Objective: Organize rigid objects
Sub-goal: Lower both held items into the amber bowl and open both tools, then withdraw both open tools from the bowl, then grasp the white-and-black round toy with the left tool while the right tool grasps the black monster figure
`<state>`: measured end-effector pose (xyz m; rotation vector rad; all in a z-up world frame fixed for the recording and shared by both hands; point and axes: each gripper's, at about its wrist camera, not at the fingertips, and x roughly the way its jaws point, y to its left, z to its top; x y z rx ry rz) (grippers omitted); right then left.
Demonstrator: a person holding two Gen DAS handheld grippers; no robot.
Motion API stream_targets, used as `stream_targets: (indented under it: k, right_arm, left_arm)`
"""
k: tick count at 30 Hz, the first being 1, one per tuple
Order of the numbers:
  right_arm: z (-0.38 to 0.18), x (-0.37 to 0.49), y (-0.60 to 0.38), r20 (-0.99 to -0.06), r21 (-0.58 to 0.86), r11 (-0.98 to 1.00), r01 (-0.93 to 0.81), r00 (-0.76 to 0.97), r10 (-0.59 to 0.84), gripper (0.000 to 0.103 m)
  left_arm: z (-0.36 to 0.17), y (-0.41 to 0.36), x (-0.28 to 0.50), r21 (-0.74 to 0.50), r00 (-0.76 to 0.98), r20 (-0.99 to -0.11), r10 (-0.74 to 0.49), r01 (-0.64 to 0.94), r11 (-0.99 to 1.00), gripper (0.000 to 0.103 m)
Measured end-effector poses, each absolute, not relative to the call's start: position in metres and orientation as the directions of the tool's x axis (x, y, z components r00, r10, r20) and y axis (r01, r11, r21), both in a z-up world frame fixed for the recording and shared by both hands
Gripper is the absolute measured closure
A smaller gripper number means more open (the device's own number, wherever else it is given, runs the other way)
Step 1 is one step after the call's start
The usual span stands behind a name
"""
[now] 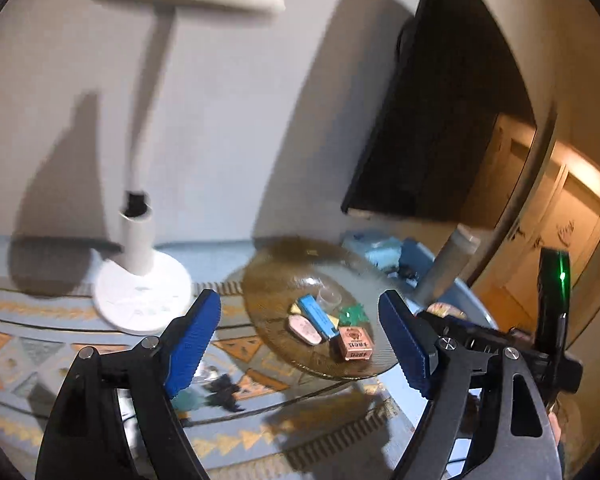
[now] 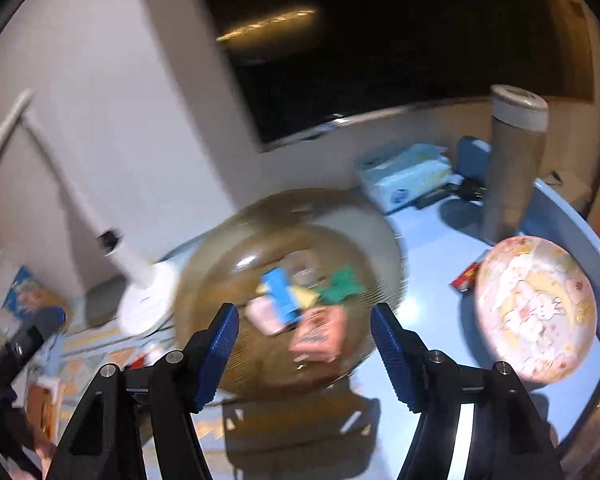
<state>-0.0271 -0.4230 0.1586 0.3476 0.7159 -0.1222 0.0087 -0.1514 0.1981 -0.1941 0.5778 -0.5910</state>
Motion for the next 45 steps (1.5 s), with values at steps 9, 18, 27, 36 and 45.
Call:
stream_targets:
  k: [9,18,27,36,45]
  right_arm:
    - [0.206,-0.078,-0.318,-0.571,0.238,0.971,-0.001,0.809,0.141,0.015]
    - [0.135,-0.089,-0.262,-0.638,0.203,0.978,-0.057,0.75,0.176,0.01]
    - [0.051,-0.076,-0.273,-0.699,0.189,0.982,-0.028,0.698,0.154,0.01]
    - [0.03,-0.068,-0.278,-0.727,0.213,0.977,-0.024,0.664,0.174,0.01]
    - [0.028,-0.063,-0.271,-0.747,0.196,0.979,-0.049,0.639,0.181,0.01]
  left_arm:
    - [0.241,-0.057,-0.074,-0.348,0.789,-0.309,-0.531,0.426,0.835,0.001]
    - [0.161,0.01,-0.088,-0.286,0.828,-0.461,-0.32,0.203,0.936,0.001]
    - [0.049,0.027,-0.057,-0.233,0.725,-0.653,-0.218,0.082,0.969,0.001]
    - [0.032,0.016,-0.053,-0.191,0.685,-0.698,-0.211,0.106,0.976,0.001]
    - [0.038,-0.013,-0.039,-0.211,0.626,-0.737,-0.254,0.144,0.967,0.001]
